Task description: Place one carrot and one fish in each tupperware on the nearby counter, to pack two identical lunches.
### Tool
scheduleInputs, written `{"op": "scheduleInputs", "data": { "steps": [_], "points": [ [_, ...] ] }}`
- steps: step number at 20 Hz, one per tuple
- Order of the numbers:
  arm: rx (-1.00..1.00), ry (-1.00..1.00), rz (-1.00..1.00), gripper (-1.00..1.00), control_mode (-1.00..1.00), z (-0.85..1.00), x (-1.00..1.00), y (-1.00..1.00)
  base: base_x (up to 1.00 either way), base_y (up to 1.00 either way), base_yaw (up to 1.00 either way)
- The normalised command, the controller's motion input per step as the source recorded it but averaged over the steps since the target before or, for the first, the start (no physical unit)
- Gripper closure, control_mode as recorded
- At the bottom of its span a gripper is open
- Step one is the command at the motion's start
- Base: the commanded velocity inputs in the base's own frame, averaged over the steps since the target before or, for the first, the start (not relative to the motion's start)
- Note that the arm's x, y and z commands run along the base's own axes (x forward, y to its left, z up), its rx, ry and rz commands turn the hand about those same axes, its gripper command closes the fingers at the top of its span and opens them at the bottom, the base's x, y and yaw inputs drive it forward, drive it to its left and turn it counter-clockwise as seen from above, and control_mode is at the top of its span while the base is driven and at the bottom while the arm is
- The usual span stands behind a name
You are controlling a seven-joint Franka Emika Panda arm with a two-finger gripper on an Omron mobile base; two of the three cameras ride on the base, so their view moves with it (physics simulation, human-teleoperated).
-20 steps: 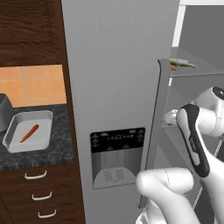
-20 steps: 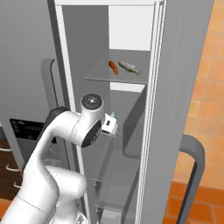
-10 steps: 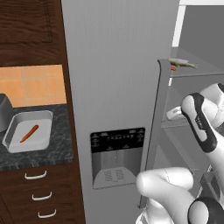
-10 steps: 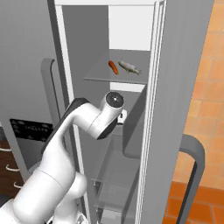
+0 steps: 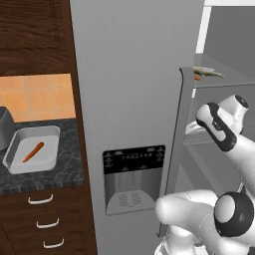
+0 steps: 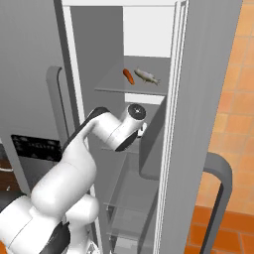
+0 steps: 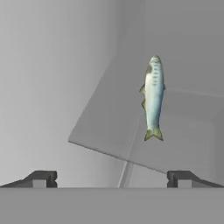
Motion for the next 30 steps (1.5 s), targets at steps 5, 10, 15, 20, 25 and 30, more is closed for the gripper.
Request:
{"op": "scheduleInputs", "data": {
  "steps": [5,10,15,20,25,30],
  "points": [
    [0.0,-0.05,0.04,-1.0,-1.0,-0.23,0.43,-0.09,0.0,0.0,0.0],
    [0.0,0.0,0.01,-1.0,-1.0,-0.18,0.5,-0.02,0.0,0.0,0.0],
    [0.0,0.0,0.01,-1.0,-1.0,-0.23,0.58,-0.18,0.0,0.0,0.0],
    [0.0,0.0,0.03,-1.0,-1.0,-0.27,0.47,-0.2,0.0,0.0,0.0],
    [0.0,0.0,0.06,-1.0,-1.0,-0.16,0.28,0.01,0.0,0.0,0.0],
    [0.0,0.0,0.04,-1.0,-1.0,-0.13,-0.02,0.25,0.0,0.0,0.0]
  ]
}}
